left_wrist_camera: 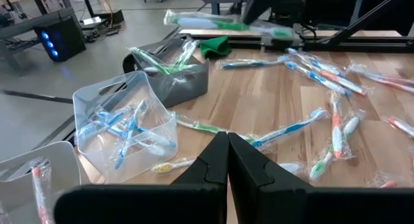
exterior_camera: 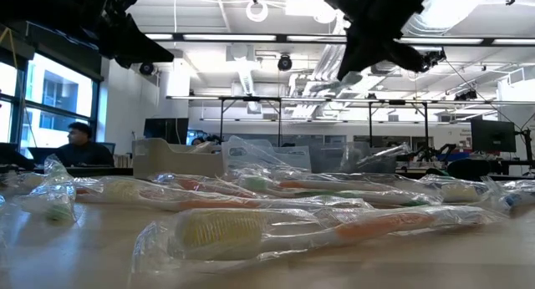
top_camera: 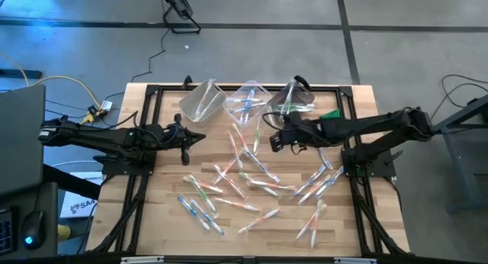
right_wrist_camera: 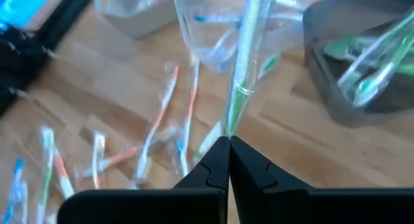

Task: Pick & Place Toothbrushes
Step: Put the green toothbrush into the black bin

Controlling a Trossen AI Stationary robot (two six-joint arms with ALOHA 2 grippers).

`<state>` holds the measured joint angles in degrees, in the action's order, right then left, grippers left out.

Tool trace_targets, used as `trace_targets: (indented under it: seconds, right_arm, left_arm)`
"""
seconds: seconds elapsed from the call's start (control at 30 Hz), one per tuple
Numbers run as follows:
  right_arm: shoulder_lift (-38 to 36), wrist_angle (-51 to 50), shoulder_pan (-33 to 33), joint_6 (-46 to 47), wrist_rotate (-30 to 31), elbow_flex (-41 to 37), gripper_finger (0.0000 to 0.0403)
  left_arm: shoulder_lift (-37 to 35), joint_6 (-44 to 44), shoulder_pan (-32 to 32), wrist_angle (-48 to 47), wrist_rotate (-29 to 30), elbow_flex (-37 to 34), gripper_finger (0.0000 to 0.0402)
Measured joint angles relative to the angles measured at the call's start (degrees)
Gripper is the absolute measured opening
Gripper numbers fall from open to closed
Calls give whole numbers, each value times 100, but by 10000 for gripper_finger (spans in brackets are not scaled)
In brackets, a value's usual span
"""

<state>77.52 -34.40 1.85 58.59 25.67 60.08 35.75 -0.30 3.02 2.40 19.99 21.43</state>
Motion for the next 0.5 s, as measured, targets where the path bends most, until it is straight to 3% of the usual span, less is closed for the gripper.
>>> trace_targets:
  seconds: [0.5]
  right_arm:
    - [-224, -717, -730, -56, 421, -2, 3]
  left_arm:
    - [0, -1, 1, 4, 0, 0, 0]
